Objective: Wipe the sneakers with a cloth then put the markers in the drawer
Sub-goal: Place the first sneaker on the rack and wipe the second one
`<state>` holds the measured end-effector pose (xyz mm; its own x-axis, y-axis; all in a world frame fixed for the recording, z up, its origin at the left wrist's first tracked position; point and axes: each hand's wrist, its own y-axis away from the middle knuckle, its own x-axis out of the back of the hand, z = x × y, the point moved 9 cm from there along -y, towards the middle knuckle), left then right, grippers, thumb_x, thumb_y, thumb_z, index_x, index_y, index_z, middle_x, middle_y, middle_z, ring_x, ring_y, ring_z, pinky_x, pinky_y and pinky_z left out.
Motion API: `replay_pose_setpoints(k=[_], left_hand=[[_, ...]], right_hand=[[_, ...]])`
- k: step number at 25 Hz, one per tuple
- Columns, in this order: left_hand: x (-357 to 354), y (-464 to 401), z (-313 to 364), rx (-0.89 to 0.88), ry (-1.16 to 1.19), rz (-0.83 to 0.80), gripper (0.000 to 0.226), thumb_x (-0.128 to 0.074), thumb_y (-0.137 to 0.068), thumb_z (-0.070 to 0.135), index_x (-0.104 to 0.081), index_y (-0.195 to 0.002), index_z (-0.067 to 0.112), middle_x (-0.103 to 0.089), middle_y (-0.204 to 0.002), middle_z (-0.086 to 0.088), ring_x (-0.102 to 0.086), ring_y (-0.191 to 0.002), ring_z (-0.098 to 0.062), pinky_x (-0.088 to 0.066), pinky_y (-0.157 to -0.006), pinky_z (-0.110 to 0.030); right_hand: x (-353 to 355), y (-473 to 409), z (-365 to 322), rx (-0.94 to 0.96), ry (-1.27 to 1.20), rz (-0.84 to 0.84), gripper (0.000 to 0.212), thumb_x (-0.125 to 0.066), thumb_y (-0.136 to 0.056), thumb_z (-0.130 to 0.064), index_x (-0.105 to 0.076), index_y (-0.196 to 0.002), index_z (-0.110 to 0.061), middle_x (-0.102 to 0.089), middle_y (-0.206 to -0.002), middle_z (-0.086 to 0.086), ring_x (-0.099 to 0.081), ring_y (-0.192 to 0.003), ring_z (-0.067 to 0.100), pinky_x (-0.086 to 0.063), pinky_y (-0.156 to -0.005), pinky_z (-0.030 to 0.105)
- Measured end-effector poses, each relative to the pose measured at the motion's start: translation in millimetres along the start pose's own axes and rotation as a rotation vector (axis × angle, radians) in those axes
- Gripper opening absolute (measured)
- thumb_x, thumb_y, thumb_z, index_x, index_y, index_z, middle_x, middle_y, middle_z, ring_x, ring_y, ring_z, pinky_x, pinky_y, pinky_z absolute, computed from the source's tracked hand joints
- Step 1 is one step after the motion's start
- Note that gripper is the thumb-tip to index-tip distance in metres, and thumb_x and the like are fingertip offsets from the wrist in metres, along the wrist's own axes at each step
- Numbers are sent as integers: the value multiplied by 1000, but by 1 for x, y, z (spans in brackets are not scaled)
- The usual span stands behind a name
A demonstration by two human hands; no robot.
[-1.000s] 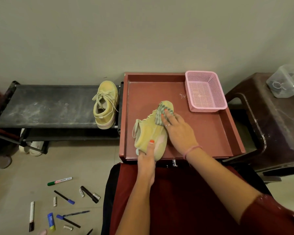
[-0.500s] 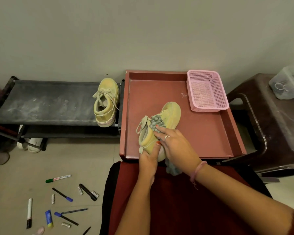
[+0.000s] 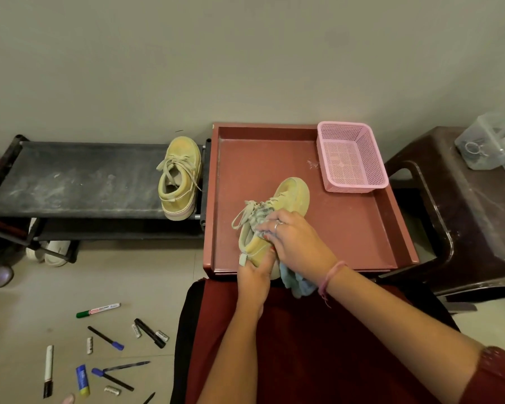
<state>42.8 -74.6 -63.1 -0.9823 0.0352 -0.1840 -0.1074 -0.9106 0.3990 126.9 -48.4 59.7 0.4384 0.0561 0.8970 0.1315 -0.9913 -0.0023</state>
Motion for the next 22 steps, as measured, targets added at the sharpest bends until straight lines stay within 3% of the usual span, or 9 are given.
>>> replay_pose_setpoints(k=[5,8,12,15,18,22], left_hand=[[-1,1,-1,23,-4,17,30,-67,-90,20,-63,-119,13,-71,-110,0,-67,-101,-12,-54,-84,-21],[-1,1,-1,13,7,-1,30,-67,-90,20,-63,-119,13,-72,-108,0,-68,-97,-11,-54,-78,-19],[-2,-1,5,-33,3,-21,27,-63,-83,23,-65,-107,10,-70,-90,-4,-62,-79,-12,-50,-66,-26],[-5,0,4,-22,-13,-30,30,-68,-88,22,-64,-118,15,-72,-108,2,-68,-97,-10,-54,-81,-21],[-3,1,3,-5,12,-5,31,-67,-90,19,-62,-121,18,-71,-113,3,-66,-104,-10,-53,-87,-21],[-3,1,6,-7,69,-11,33,-65,-92,18,-60,-125,19,-70,-115,3,-66,-105,-9,-53,-88,-23]], right_hand=[[5,-30,35,-160,41,73,29,-49,-97,-15,-64,-121,-19,-55,-124,3,-47,-110,23,-41,-99,31],[1,-29,29,-165,15,67,29,-49,-96,-11,-65,-119,-18,-55,-124,2,-46,-110,23,-35,-96,24],[-5,4,-1,0,-29,24,29,-53,-94,-7,-67,-117,-19,-56,-124,0,-47,-108,24,-36,-90,22],[1,-20,33,-63,106,57,34,-53,-93,-6,-65,-120,-22,-53,-129,-1,-46,-110,24,-42,-95,31],[8,-31,46,-170,46,137,29,-54,-93,-6,-68,-116,-17,-58,-126,4,-48,-109,27,-45,-95,39],[-6,11,19,36,67,142,32,-67,-80,-2,-70,-109,-13,-62,-116,4,-53,-96,25,-47,-88,30]])
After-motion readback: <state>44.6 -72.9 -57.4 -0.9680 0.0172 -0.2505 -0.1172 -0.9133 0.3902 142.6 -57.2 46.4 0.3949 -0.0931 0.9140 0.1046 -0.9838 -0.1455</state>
